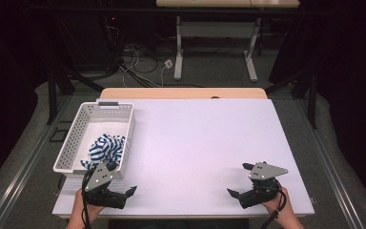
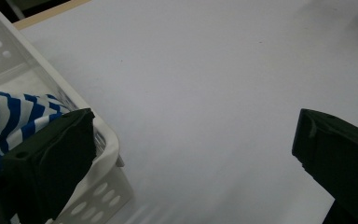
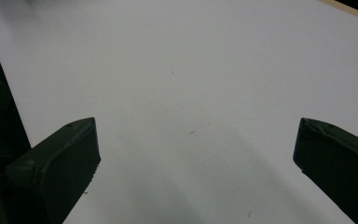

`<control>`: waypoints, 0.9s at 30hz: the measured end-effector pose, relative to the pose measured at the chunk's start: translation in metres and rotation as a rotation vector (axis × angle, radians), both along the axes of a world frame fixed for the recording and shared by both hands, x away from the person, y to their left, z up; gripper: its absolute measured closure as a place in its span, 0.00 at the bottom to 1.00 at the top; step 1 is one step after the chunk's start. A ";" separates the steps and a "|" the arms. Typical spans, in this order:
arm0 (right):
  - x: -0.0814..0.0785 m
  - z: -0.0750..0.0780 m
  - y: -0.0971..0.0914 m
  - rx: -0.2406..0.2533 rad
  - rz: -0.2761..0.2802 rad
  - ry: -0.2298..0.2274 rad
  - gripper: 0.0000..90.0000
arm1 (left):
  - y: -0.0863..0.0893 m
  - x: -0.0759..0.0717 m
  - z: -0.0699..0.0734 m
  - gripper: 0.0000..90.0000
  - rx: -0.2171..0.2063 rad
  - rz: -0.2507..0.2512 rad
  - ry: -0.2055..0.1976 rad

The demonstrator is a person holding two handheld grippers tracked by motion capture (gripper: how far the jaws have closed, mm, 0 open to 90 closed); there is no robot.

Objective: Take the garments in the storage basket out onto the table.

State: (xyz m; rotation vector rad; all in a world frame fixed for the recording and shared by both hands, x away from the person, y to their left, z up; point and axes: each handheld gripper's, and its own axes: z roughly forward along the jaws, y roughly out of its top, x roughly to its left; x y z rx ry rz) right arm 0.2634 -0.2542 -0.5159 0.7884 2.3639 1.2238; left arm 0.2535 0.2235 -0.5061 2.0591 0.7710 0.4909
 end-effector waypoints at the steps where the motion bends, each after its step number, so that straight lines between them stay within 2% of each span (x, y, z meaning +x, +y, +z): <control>1: -0.001 -0.001 0.000 0.001 0.001 0.001 0.00 | 0.000 0.000 0.001 0.00 0.005 0.000 0.000; 3: -0.001 -0.001 0.001 -0.001 0.000 0.001 0.00 | 0.000 0.000 0.002 0.00 0.001 0.000 0.002; 13: 0.000 -0.002 0.001 -0.006 0.002 0.009 0.00 | 0.001 0.008 0.012 0.00 0.039 -0.014 0.004; 18: 0.000 -0.002 0.002 -0.013 -0.003 0.016 0.01 | 0.003 0.011 0.016 0.00 0.037 -0.015 0.005; 23: 0.000 -0.002 0.002 -0.013 0.000 0.013 0.01 | 0.006 0.013 0.020 0.00 0.059 -0.020 0.009; 27: 0.000 -0.003 0.003 -0.018 0.000 0.015 0.01 | 0.009 0.016 0.021 0.00 0.051 -0.020 0.017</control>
